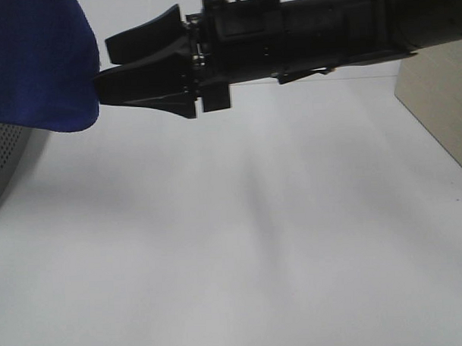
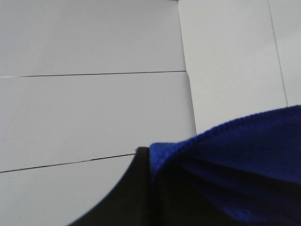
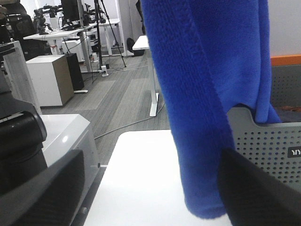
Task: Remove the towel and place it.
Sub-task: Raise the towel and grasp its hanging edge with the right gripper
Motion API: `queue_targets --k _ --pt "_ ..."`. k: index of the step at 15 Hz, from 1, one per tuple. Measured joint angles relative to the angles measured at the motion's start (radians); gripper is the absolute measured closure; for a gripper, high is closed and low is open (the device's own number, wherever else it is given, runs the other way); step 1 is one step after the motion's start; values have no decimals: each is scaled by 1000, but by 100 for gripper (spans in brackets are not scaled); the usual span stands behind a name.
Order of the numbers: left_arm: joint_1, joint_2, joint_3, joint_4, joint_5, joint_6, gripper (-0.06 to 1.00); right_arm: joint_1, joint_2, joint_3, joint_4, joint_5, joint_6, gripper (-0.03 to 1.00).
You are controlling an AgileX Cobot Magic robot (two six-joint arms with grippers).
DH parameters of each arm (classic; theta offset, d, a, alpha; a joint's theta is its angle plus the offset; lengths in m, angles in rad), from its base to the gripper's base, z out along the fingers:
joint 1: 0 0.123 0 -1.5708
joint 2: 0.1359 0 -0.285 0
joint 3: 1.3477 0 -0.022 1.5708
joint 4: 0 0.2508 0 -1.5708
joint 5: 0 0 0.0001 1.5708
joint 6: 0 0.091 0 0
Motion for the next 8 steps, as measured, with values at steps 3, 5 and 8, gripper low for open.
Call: queue_targets --k 3,5,8 --pt "0 0 0 0 0 0 94 48 53 -78 0 -77 50 20" --pt "0 0 0 -1 0 0 94 60 97 -125 0 -83 74 20" --pt "0 0 0 -7 -1 0 94 76 133 -164 0 -94 92 20"
